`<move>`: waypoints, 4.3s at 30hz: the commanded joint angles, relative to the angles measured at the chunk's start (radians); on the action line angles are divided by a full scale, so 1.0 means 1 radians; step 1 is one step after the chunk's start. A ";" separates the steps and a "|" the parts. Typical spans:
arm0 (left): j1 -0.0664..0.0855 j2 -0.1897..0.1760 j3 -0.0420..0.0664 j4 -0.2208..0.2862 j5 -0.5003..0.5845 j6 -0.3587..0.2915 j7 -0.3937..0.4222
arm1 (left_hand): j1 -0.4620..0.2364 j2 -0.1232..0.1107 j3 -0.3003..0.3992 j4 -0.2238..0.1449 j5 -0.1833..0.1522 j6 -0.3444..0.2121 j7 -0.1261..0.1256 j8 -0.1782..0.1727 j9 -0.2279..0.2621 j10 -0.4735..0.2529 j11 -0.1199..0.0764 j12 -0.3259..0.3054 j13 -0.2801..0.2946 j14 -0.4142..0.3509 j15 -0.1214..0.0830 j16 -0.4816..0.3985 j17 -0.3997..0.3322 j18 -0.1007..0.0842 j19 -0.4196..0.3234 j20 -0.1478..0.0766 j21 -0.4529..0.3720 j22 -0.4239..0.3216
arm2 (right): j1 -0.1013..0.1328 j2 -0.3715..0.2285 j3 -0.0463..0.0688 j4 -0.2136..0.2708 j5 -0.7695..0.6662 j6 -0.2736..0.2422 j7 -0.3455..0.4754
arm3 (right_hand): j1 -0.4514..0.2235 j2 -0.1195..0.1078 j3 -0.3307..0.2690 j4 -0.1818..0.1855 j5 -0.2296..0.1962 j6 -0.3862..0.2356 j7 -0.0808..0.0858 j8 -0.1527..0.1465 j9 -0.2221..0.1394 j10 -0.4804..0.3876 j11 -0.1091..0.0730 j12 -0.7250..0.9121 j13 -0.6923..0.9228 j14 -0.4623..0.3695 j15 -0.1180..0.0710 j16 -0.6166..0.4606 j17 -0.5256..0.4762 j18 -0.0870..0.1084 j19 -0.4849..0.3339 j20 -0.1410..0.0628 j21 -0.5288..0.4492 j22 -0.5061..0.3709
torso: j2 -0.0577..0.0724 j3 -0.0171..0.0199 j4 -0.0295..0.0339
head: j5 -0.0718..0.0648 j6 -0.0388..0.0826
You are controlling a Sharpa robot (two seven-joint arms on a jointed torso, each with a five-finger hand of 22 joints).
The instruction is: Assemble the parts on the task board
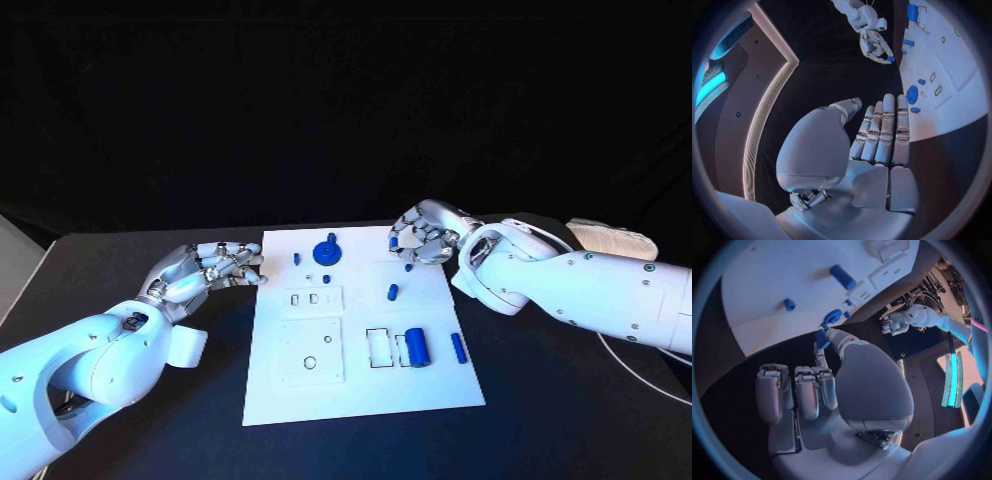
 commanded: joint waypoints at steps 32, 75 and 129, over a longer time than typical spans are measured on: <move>0.000 0.015 0.000 0.004 -0.088 0.015 -0.077 | 0.001 -0.016 -0.026 0.012 -0.003 -0.006 -0.034 0.101 0.035 0.034 -0.061 0.346 0.245 0.213 -0.072 0.587 0.363 0.012 0.115 -0.093 0.467 0.283 | -0.082 0.201 -0.029 0.099 -0.304 -0.066 -0.369 | -0.018 -0.009 0.007 0.002 0.006 -0.005 -0.001 0.010 0.006 0.104 -0.006 0.003 0.263 0.106 -0.009 0.006 0.263 -0.018 0.067 -0.010 -0.004 0.162 | -0.003 -0.0032 -0.0001 | 0.023 -0.035; 0.000 0.018 0.001 0.000 -0.133 0.055 -0.130 | -0.001 -0.025 -0.011 0.028 -0.003 -0.010 -0.049 0.179 0.060 -0.035 -0.077 0.644 0.443 0.386 -0.086 0.777 0.675 0.015 0.083 -0.104 0.671 0.408 | -0.117 0.241 -0.033 0.042 -0.331 -0.046 -0.382 | -0.026 -0.016 0.005 0.003 0.005 -0.007 -0.001 0.013 0.007 0.104 -0.006 0.003 0.263 0.106 -0.009 0.006 0.263 -0.018 0.068 -0.010 -0.003 0.164 | -0.003 -0.0026 -0.0035 | 0.031 -0.052; 0.000 0.026 0.001 -0.010 -0.170 0.078 -0.162 | -0.002 -0.027 -0.013 0.028 -0.003 -0.028 -0.048 0.195 0.070 -0.040 -0.076 0.683 0.464 0.402 -0.085 0.792 0.706 0.015 0.076 -0.104 0.690 0.418 | -0.121 0.221 -0.033 0.066 -0.320 -0.147 -0.317 | -0.050 -0.072 -0.124 0.043 -0.053 -0.116 0.035 -0.028 -0.019 0.070 0.027 -0.033 0.233 0.106 0.020 0.006 0.263 -0.018 0.067 0.017 -0.008 0.162 | -0.005 -0.0007 -0.0043 | 0.031 -0.052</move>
